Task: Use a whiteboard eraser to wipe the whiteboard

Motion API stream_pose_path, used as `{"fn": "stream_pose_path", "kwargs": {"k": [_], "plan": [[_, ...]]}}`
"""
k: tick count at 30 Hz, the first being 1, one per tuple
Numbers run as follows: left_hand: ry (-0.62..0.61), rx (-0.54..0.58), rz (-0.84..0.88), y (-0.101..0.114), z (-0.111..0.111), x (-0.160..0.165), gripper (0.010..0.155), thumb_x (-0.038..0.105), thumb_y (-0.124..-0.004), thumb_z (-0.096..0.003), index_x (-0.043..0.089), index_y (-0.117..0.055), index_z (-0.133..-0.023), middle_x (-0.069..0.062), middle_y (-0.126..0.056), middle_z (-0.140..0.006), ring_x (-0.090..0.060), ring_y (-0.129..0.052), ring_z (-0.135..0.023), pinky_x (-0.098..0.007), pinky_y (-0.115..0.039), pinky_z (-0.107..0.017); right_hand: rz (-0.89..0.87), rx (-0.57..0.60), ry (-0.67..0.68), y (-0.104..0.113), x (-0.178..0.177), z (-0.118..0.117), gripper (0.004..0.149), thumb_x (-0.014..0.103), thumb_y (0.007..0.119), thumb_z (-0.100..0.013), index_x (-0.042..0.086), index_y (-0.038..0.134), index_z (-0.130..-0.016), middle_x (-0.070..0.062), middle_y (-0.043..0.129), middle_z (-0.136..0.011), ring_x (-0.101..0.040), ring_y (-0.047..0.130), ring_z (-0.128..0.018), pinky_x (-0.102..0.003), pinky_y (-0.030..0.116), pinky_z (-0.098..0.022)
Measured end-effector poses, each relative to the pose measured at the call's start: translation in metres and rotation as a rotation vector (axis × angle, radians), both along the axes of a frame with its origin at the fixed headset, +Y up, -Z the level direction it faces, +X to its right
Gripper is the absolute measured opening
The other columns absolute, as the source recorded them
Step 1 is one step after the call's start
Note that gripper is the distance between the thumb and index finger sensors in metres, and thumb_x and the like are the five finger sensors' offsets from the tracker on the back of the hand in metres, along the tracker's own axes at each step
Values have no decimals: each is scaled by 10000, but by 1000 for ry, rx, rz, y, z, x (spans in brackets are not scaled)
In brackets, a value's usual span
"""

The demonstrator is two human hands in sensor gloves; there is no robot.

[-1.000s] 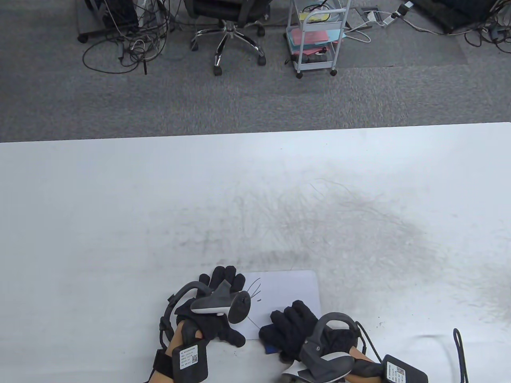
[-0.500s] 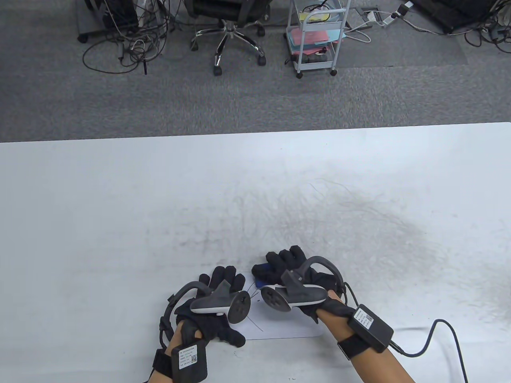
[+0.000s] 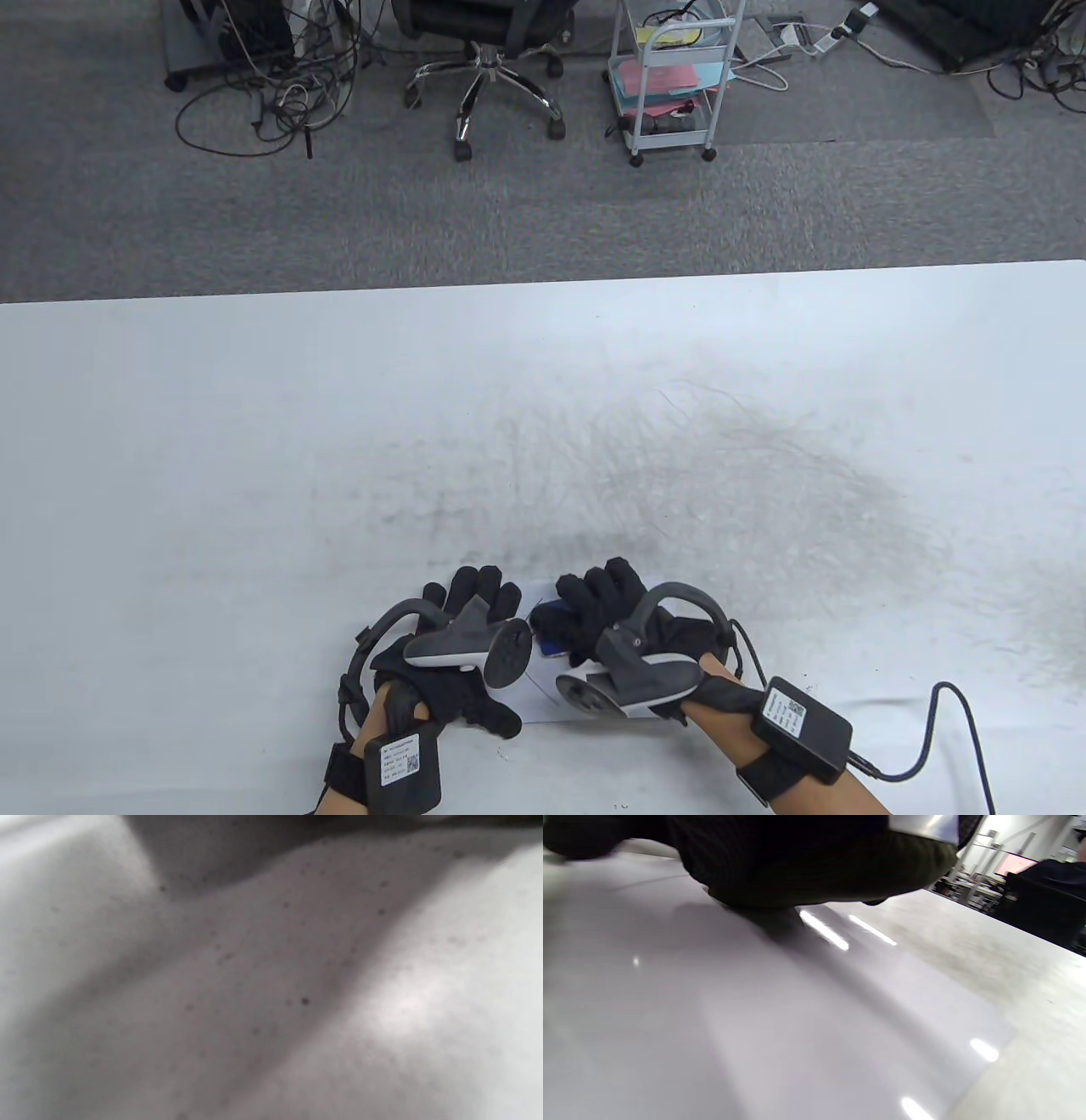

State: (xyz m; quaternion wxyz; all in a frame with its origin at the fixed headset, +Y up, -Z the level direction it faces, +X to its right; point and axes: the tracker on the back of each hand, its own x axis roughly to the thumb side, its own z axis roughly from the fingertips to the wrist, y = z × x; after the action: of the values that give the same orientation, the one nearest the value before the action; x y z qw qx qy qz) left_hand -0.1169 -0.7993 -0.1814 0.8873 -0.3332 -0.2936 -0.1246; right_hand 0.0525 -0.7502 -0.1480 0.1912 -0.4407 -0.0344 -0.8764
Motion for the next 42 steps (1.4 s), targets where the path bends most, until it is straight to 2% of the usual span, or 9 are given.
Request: {"fn": "stream_pose_path", "kwargs": {"k": [4, 7, 10, 12, 17, 25, 29, 35, 42], "plan": [[1, 3, -5, 0, 0, 0, 1329, 809, -599, -223, 53, 107, -1058, -299, 139, -1084, -553, 9, -1004, -692, -231, -736, -2, -16, 74, 0, 9, 44, 590, 468, 641, -600, 293, 486, -1142, -179, 615, -1211, -439, 738, -1014, -672, 579, -774], [1, 5, -9, 0, 0, 0, 1330, 808, -598, -221, 53, 107, -1059, -300, 137, -1085, -553, 7, -1006, -693, -234, -737, 16, -13, 112, 2, 12, 62, 590, 477, 633, -599, 301, 485, -1143, -170, 616, -1212, -431, 738, -1016, -668, 582, -774], [1, 5, -10, 0, 0, 0, 1330, 808, -597, -221, 53, 107, -1059, -299, 138, -1085, -554, 9, -1006, -694, -233, -737, 34, 16, 121, 2, 11, 66, 583, 478, 623, -602, 308, 487, -1142, -173, 614, -1212, -431, 736, -1017, -672, 574, -776], [1, 4, -10, 0, 0, 0, 1330, 808, -597, -223, 53, 109, -1059, -299, 140, -1084, -552, 11, -1006, -693, -232, -738, 30, -18, 98, 3, 10, 62, 581, 475, 624, -604, 314, 484, -1144, -176, 604, -1217, -432, 720, -1030, -687, 554, -778], [0, 2, -9, 0, 0, 0, 1330, 809, -597, -224, 52, 111, -1058, -300, 141, -1083, -553, 12, -1004, -694, -230, -735, 1, -61, 20, 2, 4, 30, 579, 472, 625, -607, 329, 469, -1146, -180, 581, -1227, -428, 698, -1051, -697, 527, -786], [0, 0, -2, 0, 0, 0, 1328, 811, -596, -227, 54, 110, -1059, -295, 144, -1083, -552, 15, -1003, -694, -228, -732, -39, -130, -245, 0, -12, -63, 576, 454, 639, -612, 350, 444, -1144, -150, 519, -1254, -425, 628, -1094, -703, 466, -811], [0, -1, -1, 0, 0, 0, 1327, 810, -598, -229, 54, 111, -1058, -296, 143, -1082, -552, 17, -1002, -694, -226, -732, -40, -138, -263, 0, -15, -76, 574, 455, 642, -609, 354, 451, -1140, -140, 552, -1245, -424, 654, -1085, -696, 481, -810], [2, -2, -2, 0, 0, 0, 1327, 810, -597, -226, 56, 113, -1057, -294, 144, -1081, -551, 18, -1001, -694, -224, -732, -25, -55, -172, 0, -15, -55, 576, 454, 645, -605, 323, 472, -1139, -157, 581, -1229, -437, 698, -1047, -688, 532, -789], [4, -1, -3, 0, 0, 0, 1327, 811, -596, -225, 61, 115, -1057, -288, 146, -1082, -549, 19, -1003, -691, -223, -733, 15, -17, 52, 1, -4, 23, 577, 461, 637, -604, 308, 481, -1138, -181, 599, -1216, -448, 723, -1025, -681, 568, -774]]}}
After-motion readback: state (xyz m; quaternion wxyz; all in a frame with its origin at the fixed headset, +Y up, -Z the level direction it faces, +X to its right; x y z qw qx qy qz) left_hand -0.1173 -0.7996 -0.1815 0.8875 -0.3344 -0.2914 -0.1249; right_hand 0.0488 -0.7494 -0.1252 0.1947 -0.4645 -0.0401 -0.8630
